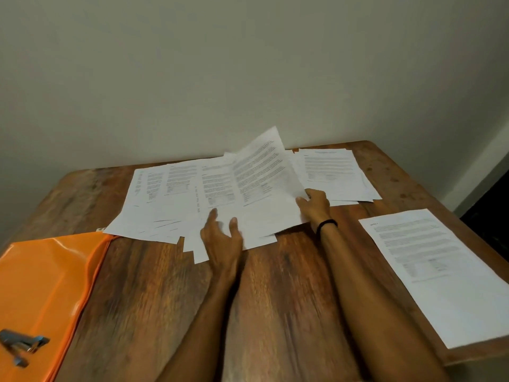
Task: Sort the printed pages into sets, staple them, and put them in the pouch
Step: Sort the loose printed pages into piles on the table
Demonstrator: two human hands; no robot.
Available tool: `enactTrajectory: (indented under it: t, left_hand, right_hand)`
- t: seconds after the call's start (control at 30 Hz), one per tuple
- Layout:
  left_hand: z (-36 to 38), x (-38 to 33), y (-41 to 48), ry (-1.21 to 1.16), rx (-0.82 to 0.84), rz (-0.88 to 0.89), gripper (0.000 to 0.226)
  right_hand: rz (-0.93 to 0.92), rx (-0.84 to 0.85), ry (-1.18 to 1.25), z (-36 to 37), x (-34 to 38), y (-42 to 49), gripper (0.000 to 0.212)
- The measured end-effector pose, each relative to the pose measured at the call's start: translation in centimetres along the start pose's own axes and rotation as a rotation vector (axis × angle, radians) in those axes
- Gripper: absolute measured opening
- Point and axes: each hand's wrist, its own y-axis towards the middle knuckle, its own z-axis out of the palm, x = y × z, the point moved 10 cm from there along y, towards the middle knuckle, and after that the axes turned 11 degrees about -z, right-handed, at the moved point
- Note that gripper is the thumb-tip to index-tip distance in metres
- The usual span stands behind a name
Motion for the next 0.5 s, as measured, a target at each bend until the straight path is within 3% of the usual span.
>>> enactTrajectory:
  t: [0.07,0.17,0.27,0.4,0.5]
  left_hand:
    - [-0.2,0.6,0.0,-0.09,0.043,-0.151,0.071]
    - [2.2,0.1,-1.7,-0.279,0.315,-0.353,0.073]
    - [3.8,-3.0,-4.7,-0.261,0.447,-0.174,0.041]
    - [7.6,-6.1,-10.6,-0.167,0.551,-0.052,0.036]
    - [10.8,-7.8,-15.5,-0.137,0.665,0.011,0.028]
  right_hand:
    - [0.039,0.065,0.25,-1.5,-0.9,-1.1,0.009]
    - [0.114,0.196,0.437,-3.6,-1.9,-3.7,0.024]
    - [0.055,0.236,0.244,-7.2,-3.0,-5.0,0.021]
    - [-0.084,0.136,0.011,-12.9,-3.0,-6.3,0.027]
    - [-0.066,-0.025,-0.133,-18.4,-4.6,-7.3,0.033]
